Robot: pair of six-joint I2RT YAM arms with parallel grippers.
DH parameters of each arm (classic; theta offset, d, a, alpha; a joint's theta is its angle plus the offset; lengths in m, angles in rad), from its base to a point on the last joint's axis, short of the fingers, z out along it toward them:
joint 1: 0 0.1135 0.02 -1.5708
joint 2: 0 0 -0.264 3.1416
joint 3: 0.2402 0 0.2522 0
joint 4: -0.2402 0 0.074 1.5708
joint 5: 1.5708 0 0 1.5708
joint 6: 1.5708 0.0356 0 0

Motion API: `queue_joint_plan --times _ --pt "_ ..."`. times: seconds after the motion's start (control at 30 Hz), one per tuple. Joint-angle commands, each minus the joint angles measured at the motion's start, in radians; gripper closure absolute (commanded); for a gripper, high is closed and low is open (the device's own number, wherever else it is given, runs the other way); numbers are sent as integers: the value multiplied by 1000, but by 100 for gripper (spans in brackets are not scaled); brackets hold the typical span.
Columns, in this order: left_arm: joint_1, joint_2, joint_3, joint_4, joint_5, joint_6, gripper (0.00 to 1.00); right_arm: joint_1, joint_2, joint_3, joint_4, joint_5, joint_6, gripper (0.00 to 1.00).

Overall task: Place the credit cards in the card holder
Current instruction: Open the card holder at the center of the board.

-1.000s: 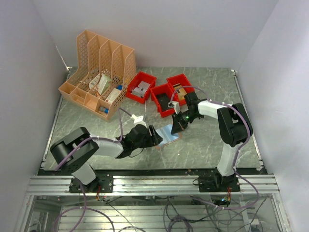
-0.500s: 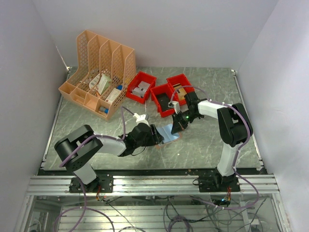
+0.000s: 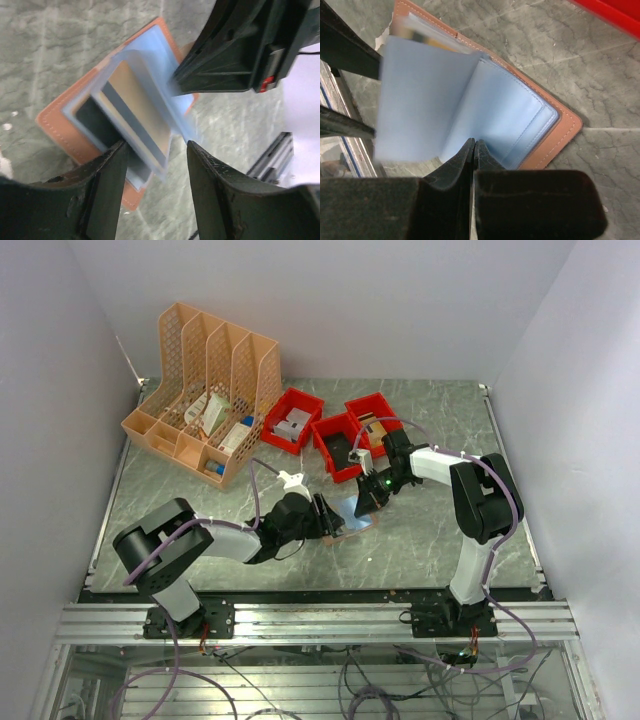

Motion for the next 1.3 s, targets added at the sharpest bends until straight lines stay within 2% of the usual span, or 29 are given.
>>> queue_joint_plan --times 0.0,0.23,0.37,0.53,0.6,0.7,0.8,0.87,0.97,1.07,1.17,1.27 --pt "-1 4 3 146 24 13 39 5 30 1 8 48 -32 100" --pt "-2 22 -11 206 14 14 41 6 31 1 3 49 -33 100" --pt "-1 44 8 154 10 16 44 5 30 2 4 48 -33 100" --pt "-2 55 21 92 1 18 58 4 21 11 -4 46 -40 100" --pt "-1 56 16 102 2 22 59 -1 11 17 -14 47 -49 100" --pt "-1 62 19 123 12 36 62 -16 -33 16 -15 41 -60 90" --pt "-2 66 41 114 27 71 61 -43 -105 7 -12 14 -76 81" --pt "-1 70 72 85 43 102 56 -63 -159 -5 -8 -24 -89 78" --pt "-1 93 127 27 66 140 50 -85 -223 -20 -9 -122 -115 76" --pt "0 134 188 -27 79 158 49 -86 -248 -27 -25 -230 -140 77" --pt "2 178 233 -69 84 159 50 -86 -228 -24 -45 -294 -147 89" --pt "9 198 232 -59 78 139 52 -83 -184 -14 -57 -275 -137 100"
